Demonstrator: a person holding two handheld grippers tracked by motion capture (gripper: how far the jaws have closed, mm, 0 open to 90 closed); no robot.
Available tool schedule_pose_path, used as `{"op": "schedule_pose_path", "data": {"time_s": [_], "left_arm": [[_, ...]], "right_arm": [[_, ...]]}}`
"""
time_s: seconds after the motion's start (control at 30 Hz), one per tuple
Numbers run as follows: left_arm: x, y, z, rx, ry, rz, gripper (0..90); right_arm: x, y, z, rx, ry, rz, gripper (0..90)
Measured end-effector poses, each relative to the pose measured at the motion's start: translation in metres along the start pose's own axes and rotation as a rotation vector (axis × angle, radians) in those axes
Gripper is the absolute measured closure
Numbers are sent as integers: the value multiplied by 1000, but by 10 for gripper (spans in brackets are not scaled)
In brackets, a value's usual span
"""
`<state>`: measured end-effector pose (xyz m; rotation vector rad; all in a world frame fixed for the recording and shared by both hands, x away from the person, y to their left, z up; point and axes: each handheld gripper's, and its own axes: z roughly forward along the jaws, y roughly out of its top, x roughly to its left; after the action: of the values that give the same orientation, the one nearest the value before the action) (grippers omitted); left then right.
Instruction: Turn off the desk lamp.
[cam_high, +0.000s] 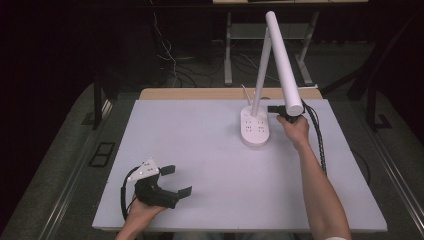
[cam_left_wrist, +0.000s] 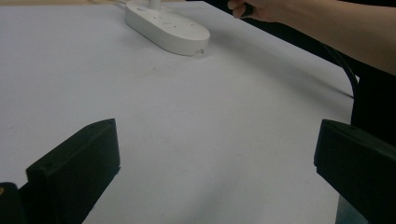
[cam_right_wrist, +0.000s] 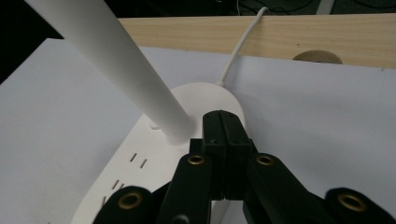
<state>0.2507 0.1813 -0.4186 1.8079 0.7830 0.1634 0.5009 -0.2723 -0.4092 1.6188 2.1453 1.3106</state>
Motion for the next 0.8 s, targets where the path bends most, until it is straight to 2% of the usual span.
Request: {"op": "schedule_pose_path", "data": {"time_s": [0.23,0.37,0.63,0.8], "left_arm": [[-1,0,0,-1,-1,1,0],[-1,0,3,7,-5,2,0],[-2,0,6,20,-8,13,0],[-2,0,7,22,-9,12,0]], "right_arm": [[3,-2,-16,1,23,-23,891],[6,-8,-25,19,15,-37,860],[15,-25,-49,19,11,-64,693],[22,-33,-69,-9,51,-59,575]]}}
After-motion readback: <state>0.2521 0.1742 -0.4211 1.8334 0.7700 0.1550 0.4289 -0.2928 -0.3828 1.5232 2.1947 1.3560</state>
